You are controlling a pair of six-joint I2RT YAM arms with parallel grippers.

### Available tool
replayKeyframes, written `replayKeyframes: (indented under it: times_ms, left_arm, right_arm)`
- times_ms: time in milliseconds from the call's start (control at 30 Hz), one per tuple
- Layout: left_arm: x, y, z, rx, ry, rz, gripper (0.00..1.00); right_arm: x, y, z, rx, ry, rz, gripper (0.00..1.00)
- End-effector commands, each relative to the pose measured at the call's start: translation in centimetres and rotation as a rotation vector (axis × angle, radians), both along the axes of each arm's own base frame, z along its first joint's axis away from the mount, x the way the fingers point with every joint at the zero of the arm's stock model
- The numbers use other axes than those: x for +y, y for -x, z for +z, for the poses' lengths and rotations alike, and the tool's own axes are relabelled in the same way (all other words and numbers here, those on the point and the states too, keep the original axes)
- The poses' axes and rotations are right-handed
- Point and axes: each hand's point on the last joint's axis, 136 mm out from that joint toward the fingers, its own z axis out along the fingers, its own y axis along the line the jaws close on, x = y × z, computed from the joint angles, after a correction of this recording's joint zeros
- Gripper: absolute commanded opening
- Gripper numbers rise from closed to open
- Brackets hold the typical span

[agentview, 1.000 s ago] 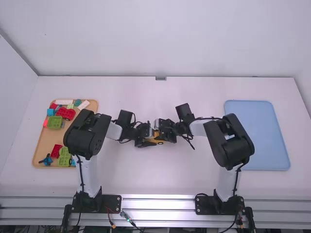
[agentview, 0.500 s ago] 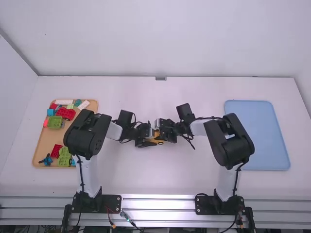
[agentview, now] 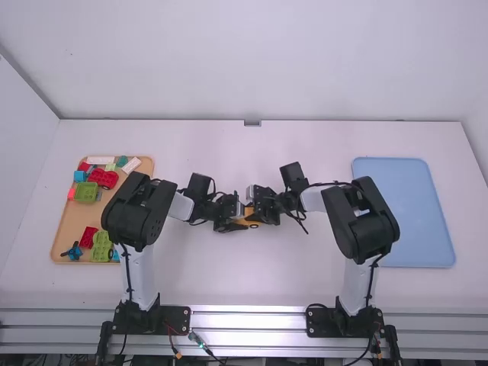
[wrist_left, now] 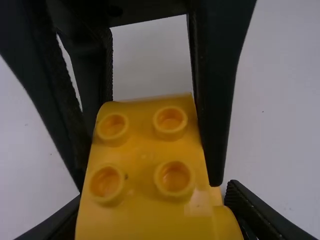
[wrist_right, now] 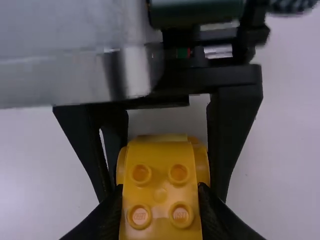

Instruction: Assemble lego blocks to make yellow taxi

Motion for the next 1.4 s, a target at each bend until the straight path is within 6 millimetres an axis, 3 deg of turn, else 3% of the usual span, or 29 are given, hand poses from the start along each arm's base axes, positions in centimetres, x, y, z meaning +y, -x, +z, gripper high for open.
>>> replayKeyframes:
  times_ms: [0,200,500,867,1067,1267,1300,1367]
  left_arm:
    - [-0.5,1.0,-0.4,0.015,0.013,-0.038,0.38]
    - [-0.3,0.8,-0.4,0.015,0.014,-0.031,0.38]
    - [-0.3,0.7,-0.7,0.017,-0.009,-0.021,0.37]
    - [-0.4,0.8,-0.7,0.017,-0.005,-0.023,0.37]
    - [-0.4,0.8,-0.7,0.017,-0.005,-0.023,0.39]
    - [-0.4,0.8,-0.7,0.017,-0.005,-0.023,0.52]
    - [-0.4,0.8,-0.7,0.017,-0.005,-0.023,0.57]
    - [-0.4,0.7,-0.7,0.031,-0.004,-0.015,0.82]
  right_arm:
    - [-0.6,-0.7,-1.4,0.017,0.044,-0.033,0.41]
    - [-0.7,-0.5,-2.0,0.006,0.084,-0.032,0.36]
    - [-0.2,-0.3,-1.7,-0.022,0.085,-0.008,0.47]
    - [0.2,-0.9,1.3,-0.101,0.037,0.009,0.58]
    - [-0.1,-1.4,3.1,-0.124,-0.002,-0.002,0.72]
    - [-1.0,-2.0,5.5,-0.131,-0.082,-0.012,0.83]
    - [-1.2,-2.1,5.7,-0.130,-0.088,-0.017,0.84]
    - [-1.7,-2.1,5.7,-0.111,-0.096,-0.024,0.86]
